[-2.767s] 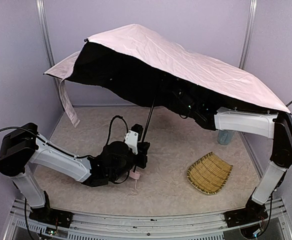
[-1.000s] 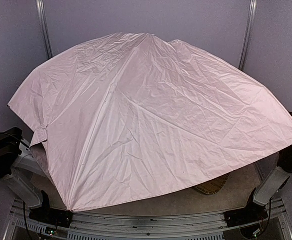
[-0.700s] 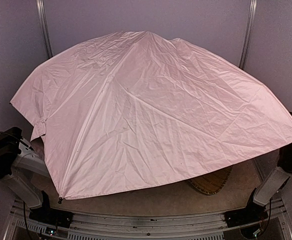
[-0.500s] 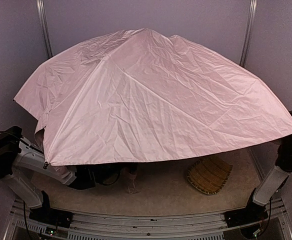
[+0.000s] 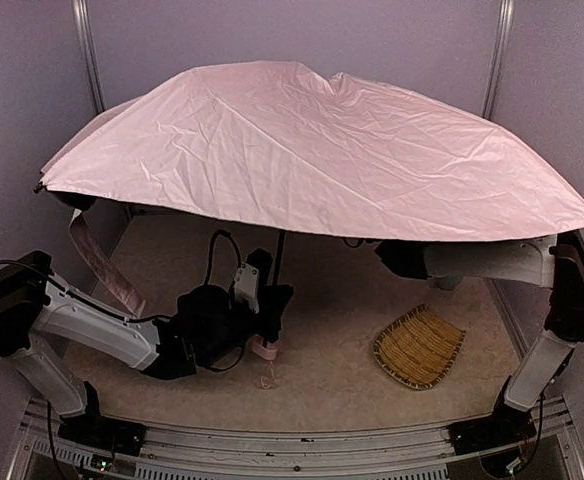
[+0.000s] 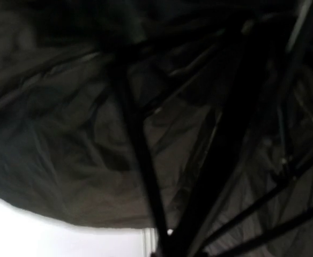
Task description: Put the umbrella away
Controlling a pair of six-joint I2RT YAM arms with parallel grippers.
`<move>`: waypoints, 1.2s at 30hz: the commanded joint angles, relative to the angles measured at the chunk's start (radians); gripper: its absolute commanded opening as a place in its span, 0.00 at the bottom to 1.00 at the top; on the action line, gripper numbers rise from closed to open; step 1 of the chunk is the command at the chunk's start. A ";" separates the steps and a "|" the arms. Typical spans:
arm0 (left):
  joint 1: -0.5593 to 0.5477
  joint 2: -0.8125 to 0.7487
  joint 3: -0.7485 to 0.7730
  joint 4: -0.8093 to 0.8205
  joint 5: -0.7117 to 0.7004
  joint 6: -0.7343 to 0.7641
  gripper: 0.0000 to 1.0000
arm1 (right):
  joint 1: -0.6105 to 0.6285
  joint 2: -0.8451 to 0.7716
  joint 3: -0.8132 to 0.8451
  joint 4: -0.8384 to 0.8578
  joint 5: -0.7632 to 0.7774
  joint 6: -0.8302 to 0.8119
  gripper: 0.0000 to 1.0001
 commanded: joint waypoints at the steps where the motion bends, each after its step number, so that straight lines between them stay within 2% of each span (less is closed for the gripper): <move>1: -0.028 -0.084 0.162 0.493 0.056 0.194 0.00 | 0.013 0.122 -0.115 -0.426 -0.098 -0.077 0.31; 3: -0.028 -0.086 0.142 0.482 0.044 0.207 0.00 | -0.010 0.077 -0.114 -0.415 -0.097 -0.042 0.29; 6: -0.028 -0.087 0.111 0.480 0.015 0.211 0.00 | -0.040 -0.005 -0.128 -0.369 -0.092 -0.026 0.18; 10: -0.028 -0.080 0.106 0.500 -0.004 0.220 0.00 | -0.044 -0.020 -0.122 -0.370 -0.111 -0.050 0.18; 15: -0.026 -0.065 0.120 0.526 0.024 0.268 0.00 | -0.026 0.016 -0.151 -0.384 -0.179 -0.042 0.13; 25: 0.024 -0.143 0.120 0.522 0.191 0.304 0.00 | 0.049 0.088 -0.160 -0.553 -0.167 -0.237 0.11; 36: 0.024 -0.166 0.149 0.559 0.257 0.303 0.00 | 0.077 0.192 -0.152 -0.532 -0.168 -0.227 0.13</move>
